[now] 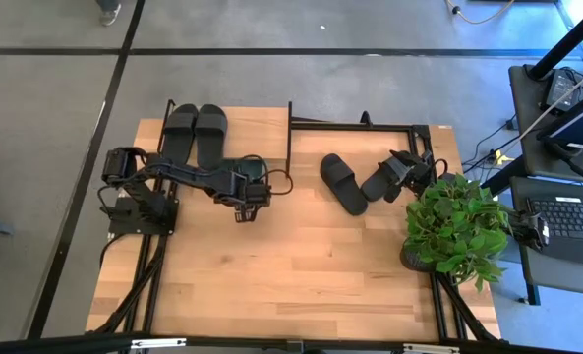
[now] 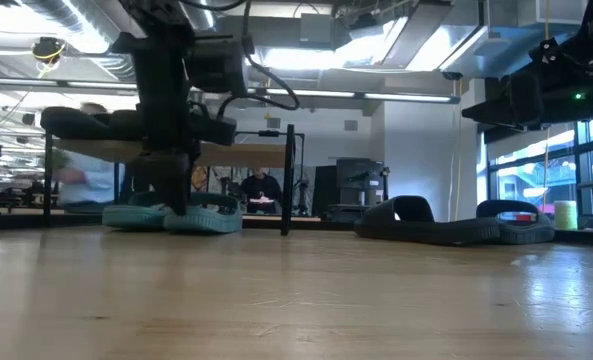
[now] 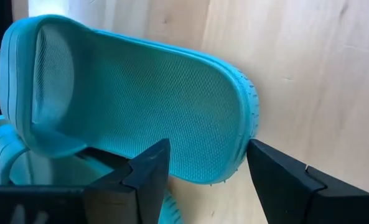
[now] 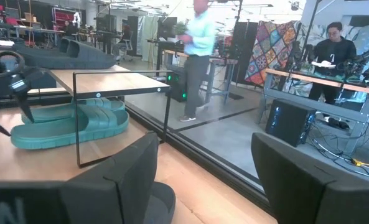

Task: Pick and place slides into the shelf
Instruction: Put the green slipper under the shelf

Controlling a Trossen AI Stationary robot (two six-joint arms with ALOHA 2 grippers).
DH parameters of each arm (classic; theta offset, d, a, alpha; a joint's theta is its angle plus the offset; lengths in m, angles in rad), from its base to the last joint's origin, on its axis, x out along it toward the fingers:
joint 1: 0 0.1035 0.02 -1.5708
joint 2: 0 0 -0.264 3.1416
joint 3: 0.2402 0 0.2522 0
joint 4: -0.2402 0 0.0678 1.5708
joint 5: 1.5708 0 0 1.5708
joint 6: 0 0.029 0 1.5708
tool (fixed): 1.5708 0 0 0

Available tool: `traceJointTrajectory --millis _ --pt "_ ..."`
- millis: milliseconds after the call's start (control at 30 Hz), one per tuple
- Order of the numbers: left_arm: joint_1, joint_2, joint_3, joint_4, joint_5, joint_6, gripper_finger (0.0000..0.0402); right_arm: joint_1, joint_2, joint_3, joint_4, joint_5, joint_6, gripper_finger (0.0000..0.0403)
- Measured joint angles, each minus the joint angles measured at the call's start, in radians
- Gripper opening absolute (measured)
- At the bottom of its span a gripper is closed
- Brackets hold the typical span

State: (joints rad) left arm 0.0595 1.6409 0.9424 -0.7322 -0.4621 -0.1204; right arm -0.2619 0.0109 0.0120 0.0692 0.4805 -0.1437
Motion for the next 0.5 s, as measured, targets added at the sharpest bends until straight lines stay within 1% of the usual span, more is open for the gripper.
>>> traceJointTrajectory --millis 233,500 --pt "0.042 0.0 0.0 0.003 -0.058 0.0 0.0205 0.0 0.0 0.0 0.0 0.0 0.0 0.0257" --pt "0.077 0.0 0.0 0.004 -0.05 0.0 0.0205 0.0 0.0 0.0 0.0 0.0 0.0 0.0257"
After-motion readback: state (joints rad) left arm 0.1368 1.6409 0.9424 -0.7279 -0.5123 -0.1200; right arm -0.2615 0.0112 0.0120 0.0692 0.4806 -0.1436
